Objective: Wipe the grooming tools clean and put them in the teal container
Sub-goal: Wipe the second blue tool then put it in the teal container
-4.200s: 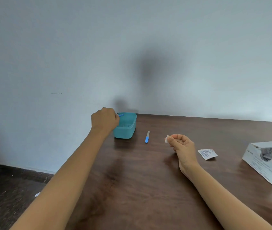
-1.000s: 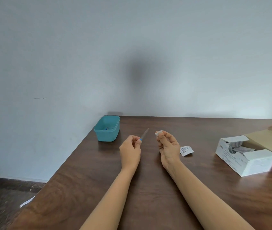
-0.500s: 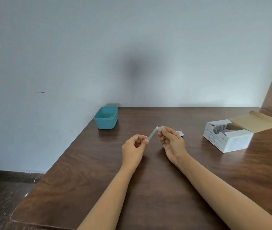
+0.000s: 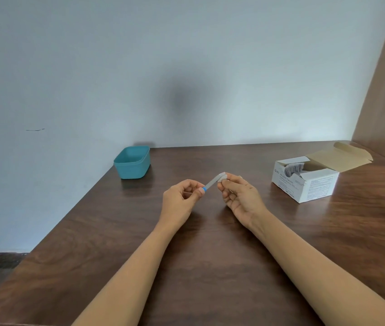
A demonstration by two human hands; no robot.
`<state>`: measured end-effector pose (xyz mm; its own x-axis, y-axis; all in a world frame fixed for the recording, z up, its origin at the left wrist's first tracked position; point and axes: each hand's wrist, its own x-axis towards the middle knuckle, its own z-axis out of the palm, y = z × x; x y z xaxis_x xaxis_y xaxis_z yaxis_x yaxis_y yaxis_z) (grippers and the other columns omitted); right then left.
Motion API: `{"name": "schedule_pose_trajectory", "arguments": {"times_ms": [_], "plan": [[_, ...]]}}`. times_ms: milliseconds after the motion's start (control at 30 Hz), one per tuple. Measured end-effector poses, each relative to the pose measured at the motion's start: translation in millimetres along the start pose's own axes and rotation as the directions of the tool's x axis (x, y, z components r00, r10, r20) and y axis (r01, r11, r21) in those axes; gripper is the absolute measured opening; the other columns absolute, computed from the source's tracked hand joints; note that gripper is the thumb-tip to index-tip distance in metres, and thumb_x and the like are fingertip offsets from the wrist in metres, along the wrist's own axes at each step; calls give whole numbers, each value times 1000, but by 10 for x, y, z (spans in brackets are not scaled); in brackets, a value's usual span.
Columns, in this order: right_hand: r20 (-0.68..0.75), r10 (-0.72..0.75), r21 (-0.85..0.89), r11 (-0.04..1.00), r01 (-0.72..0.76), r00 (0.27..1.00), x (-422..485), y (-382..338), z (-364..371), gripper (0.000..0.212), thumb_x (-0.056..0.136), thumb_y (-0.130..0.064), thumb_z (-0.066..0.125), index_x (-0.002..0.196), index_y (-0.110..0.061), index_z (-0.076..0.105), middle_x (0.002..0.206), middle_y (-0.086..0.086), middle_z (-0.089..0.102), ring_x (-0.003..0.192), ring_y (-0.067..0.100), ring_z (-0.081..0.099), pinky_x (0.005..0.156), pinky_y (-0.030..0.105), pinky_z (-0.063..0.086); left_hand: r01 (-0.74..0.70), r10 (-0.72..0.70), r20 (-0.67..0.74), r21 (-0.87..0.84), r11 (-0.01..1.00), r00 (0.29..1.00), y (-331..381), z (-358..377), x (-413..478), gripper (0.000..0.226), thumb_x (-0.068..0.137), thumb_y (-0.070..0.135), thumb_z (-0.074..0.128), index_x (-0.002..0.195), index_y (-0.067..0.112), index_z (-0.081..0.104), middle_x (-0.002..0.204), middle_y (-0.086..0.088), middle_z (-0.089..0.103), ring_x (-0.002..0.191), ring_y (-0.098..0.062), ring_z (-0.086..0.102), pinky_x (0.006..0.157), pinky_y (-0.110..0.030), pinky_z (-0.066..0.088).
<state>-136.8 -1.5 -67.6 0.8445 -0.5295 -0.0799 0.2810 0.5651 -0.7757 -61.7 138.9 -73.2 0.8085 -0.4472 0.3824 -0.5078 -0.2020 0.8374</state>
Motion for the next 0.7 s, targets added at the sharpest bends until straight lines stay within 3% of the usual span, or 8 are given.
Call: {"name": "schedule_pose_trajectory", "arguments": {"times_ms": [233, 700], "plan": [[11, -24, 4, 1000, 24, 1000, 22, -1, -12, 18, 83, 7, 62, 93, -6, 68, 83, 5, 74, 67, 8, 66, 53, 14, 48, -51, 50, 11, 62, 997, 999, -3, 28, 25, 5, 87, 26, 68, 86, 26, 72, 77, 9, 70, 70, 4, 57, 61, -6, 44], [-33, 3, -2, 1000, -3, 999, 88, -2, -34, 5, 79, -8, 72, 81, -10, 68, 74, -1, 62, 58, 5, 48, 50, 12, 43, -141, 136, 57, 92, 986, 989, 48, 90, -12, 4, 87, 25, 67, 88, 25, 71, 76, 8, 69, 72, 2, 60, 60, -7, 45]]}}
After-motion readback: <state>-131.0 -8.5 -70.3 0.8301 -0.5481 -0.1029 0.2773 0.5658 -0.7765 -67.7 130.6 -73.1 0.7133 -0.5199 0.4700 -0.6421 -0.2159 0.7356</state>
